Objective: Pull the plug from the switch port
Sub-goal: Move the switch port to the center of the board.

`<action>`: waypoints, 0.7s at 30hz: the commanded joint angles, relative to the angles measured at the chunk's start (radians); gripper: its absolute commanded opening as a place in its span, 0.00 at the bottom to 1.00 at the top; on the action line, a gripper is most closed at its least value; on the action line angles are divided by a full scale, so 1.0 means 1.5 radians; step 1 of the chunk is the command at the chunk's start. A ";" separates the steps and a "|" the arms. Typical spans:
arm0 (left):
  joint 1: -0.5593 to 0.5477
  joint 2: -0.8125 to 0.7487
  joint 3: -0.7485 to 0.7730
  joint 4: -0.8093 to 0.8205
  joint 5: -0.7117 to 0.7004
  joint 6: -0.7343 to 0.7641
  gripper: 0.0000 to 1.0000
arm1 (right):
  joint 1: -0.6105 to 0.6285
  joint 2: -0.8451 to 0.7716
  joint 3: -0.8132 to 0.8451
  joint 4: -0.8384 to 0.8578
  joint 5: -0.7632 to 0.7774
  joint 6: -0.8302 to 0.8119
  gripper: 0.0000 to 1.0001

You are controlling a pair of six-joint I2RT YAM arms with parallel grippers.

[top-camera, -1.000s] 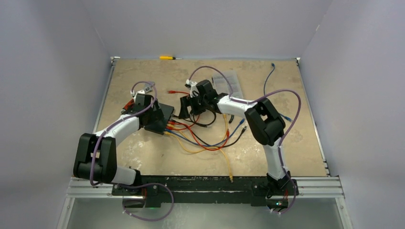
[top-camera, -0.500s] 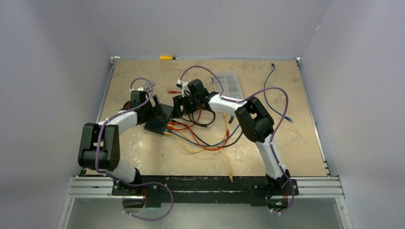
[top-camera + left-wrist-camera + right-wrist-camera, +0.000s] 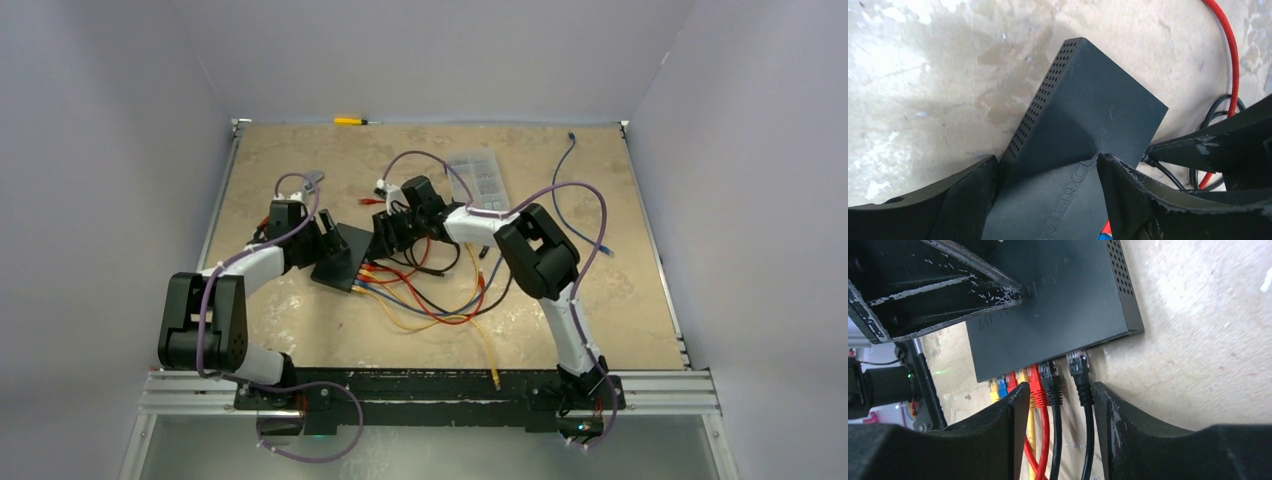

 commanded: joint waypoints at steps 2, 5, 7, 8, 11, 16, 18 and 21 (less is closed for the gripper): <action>-0.008 -0.036 -0.050 -0.040 0.093 -0.033 0.71 | 0.006 -0.048 -0.061 0.014 -0.057 0.003 0.52; -0.010 -0.061 -0.078 -0.038 0.110 -0.048 0.68 | 0.005 -0.067 -0.098 0.018 -0.069 0.005 0.53; -0.012 -0.078 -0.090 -0.042 0.112 -0.056 0.65 | 0.005 -0.079 -0.120 0.022 -0.069 0.005 0.53; -0.013 -0.088 -0.095 -0.044 0.112 -0.059 0.64 | 0.006 -0.084 -0.129 0.028 -0.068 0.005 0.53; -0.017 -0.116 -0.105 -0.059 0.114 -0.060 0.52 | 0.005 -0.099 -0.147 0.038 -0.080 0.007 0.53; -0.023 -0.153 -0.100 -0.086 0.071 -0.067 0.55 | 0.006 -0.092 -0.135 0.040 -0.061 0.008 0.56; -0.024 -0.160 -0.087 -0.103 0.046 -0.060 0.62 | 0.006 -0.079 -0.122 0.045 -0.063 0.013 0.56; -0.023 -0.160 -0.065 -0.122 0.020 -0.050 0.71 | 0.008 -0.058 -0.105 0.059 -0.080 0.025 0.57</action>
